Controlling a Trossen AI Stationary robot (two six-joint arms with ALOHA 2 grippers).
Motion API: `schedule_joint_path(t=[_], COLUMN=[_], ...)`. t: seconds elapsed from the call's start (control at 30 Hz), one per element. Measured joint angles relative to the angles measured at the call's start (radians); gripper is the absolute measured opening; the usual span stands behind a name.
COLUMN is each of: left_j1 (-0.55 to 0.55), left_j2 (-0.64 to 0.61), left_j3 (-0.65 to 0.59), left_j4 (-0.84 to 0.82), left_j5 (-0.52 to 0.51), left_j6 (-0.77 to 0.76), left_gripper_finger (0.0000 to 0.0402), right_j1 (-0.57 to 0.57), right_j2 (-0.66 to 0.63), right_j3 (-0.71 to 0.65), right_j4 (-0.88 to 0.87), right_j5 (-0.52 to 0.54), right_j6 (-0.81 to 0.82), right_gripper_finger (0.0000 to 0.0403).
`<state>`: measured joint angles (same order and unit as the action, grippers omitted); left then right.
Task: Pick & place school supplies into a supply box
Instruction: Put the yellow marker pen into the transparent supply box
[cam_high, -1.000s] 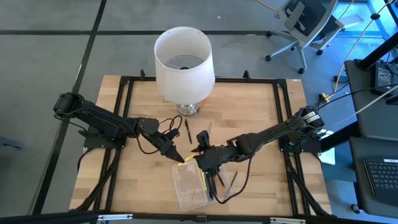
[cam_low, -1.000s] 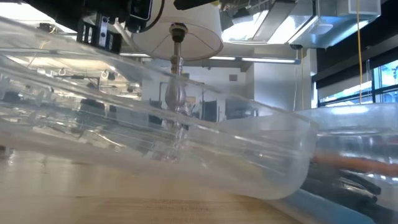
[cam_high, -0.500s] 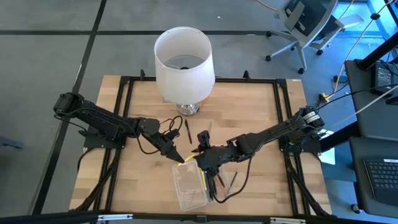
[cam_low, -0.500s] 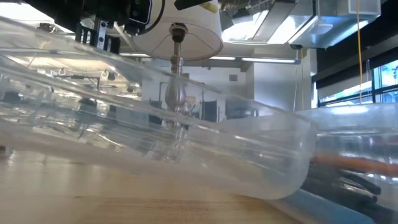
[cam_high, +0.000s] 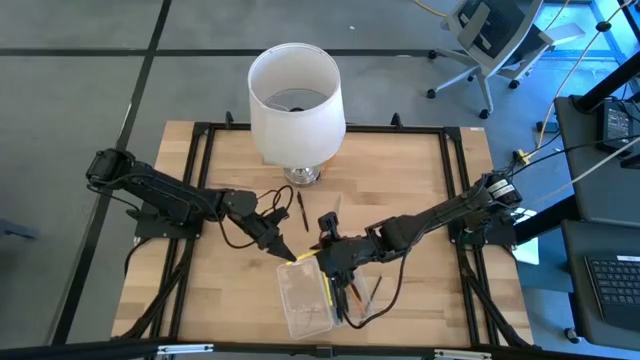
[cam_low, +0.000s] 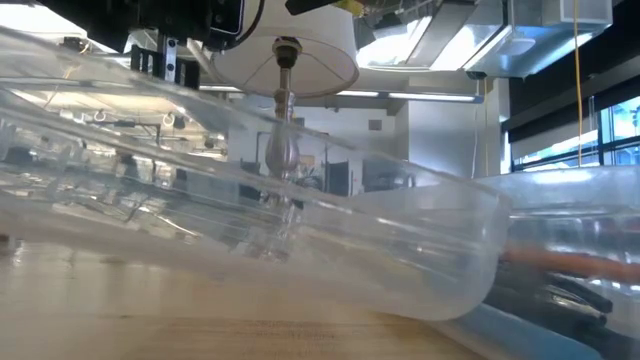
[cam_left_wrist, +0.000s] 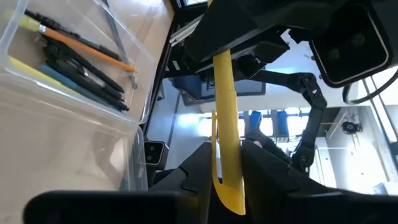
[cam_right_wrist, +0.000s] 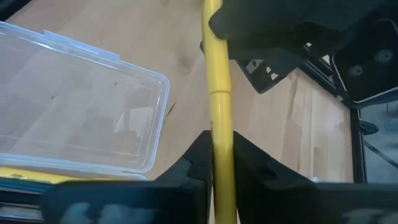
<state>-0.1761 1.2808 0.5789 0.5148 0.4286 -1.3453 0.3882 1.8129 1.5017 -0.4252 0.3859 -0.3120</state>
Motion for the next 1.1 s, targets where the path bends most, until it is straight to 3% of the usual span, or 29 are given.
schedule_joint_path(t=[0.33,0.5,0.67,0.83,0.97,1.1], left_j1=[0.053,0.105,0.139,0.137,0.137,0.137], left_j2=[0.0,0.0,0.0,0.0,0.0,0.0], left_j3=[0.0,0.0,0.0,0.0,0.0,0.0], left_j4=[-0.019,-0.103,-0.221,-0.347,-0.353,-0.313], left_j5=[0.033,0.035,-0.068,-0.274,-0.408,-0.481], left_j6=[0.109,0.214,0.335,0.46,0.465,0.451], left_gripper_finger=[0.0127,0.0136,0.0136,0.0134,0.0134,0.0132], right_j1=[0.005,0.021,0.025,0.037,0.077,0.123], right_j2=[0.0,0.0,0.0,0.0,0.0,0.0], right_j3=[0.0,0.0,0.0,-0.011,-0.039,-0.072], right_j4=[-0.047,-0.104,-0.242,-0.334,-0.337,-0.34], right_j5=[0.006,0.004,-0.088,-0.243,-0.26,-0.275], right_j6=[0.053,0.193,0.591,1.104,1.42,1.625], right_gripper_finger=[0.0041,0.0046,0.0041,0.0045,0.0048,0.0041])
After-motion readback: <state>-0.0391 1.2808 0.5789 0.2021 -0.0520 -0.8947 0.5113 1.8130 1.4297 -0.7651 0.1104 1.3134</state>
